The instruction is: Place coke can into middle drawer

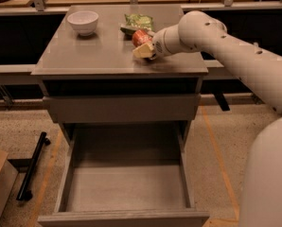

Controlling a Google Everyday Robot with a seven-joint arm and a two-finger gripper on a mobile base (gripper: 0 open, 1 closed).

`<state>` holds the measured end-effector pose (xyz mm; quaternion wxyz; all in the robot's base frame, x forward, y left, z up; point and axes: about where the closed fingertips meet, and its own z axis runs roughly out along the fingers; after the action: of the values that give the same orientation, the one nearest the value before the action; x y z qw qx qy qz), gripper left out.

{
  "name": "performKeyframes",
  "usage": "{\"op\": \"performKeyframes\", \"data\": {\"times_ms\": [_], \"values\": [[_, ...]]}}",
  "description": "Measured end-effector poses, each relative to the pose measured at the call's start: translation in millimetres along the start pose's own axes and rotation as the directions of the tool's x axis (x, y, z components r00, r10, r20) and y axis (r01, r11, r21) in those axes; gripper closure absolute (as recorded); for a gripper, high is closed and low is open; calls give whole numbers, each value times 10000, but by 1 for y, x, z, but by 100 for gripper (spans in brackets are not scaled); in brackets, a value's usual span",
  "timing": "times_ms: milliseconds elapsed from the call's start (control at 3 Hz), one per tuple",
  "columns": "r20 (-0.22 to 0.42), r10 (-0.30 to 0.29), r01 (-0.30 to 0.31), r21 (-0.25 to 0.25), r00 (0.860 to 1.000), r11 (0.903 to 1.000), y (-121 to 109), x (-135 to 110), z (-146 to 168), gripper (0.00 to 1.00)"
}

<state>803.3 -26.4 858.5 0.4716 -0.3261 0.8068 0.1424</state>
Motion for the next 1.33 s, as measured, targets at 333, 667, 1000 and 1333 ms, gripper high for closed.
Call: {"op": "performKeyframes", "data": {"times_ms": [333,667,1000,1333], "values": [[208,-412,418,-299,9989,9987,23,-1,-39,88],[43,-1076,1075,-905,9942,9901,63,7,-89,100],[-253,-979,926,-1617,9949,9825,109,28,-138,100],[-803,-312,111,-2391,9963,9709,149,60,-188,100]]}}
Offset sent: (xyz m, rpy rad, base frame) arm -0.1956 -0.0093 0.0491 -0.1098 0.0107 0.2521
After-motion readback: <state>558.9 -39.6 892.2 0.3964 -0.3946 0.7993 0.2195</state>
